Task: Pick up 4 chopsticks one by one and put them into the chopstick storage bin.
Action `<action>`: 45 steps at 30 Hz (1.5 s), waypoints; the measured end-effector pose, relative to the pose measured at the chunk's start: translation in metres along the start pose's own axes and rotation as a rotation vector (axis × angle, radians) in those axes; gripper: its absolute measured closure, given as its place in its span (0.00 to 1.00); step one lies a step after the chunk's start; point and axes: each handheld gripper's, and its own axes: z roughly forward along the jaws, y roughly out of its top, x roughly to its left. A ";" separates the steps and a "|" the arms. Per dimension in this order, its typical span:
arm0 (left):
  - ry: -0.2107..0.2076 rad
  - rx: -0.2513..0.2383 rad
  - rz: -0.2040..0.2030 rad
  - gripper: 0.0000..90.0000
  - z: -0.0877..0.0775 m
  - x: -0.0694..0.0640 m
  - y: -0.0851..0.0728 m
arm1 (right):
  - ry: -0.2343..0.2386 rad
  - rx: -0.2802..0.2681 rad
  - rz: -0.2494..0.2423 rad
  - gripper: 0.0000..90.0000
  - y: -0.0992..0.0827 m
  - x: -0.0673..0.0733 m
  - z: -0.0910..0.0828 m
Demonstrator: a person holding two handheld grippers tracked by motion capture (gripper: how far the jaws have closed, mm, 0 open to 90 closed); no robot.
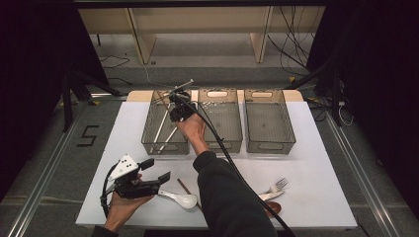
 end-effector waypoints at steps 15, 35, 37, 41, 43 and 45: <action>-0.002 0.000 0.002 0.22 0.000 0.000 0.000 | -0.006 -0.008 -0.001 0.94 0.004 0.003 0.004; 0.002 -0.002 0.003 0.22 0.000 0.001 0.000 | 0.070 -0.070 -0.056 0.45 -0.005 0.004 -0.029; 0.005 -0.002 0.003 0.22 0.000 0.001 0.000 | 0.078 -0.081 -0.069 0.44 -0.010 0.004 -0.038; 0.008 0.000 0.005 0.22 -0.001 0.002 0.000 | 0.092 -0.098 -0.095 0.43 -0.022 0.001 -0.057; 0.008 0.002 0.002 0.22 -0.001 0.002 0.000 | 0.099 -0.104 -0.102 0.42 -0.030 -0.002 -0.065; 0.009 0.001 0.003 0.22 0.000 0.002 0.000 | 0.101 -0.112 -0.115 0.41 -0.038 -0.005 -0.074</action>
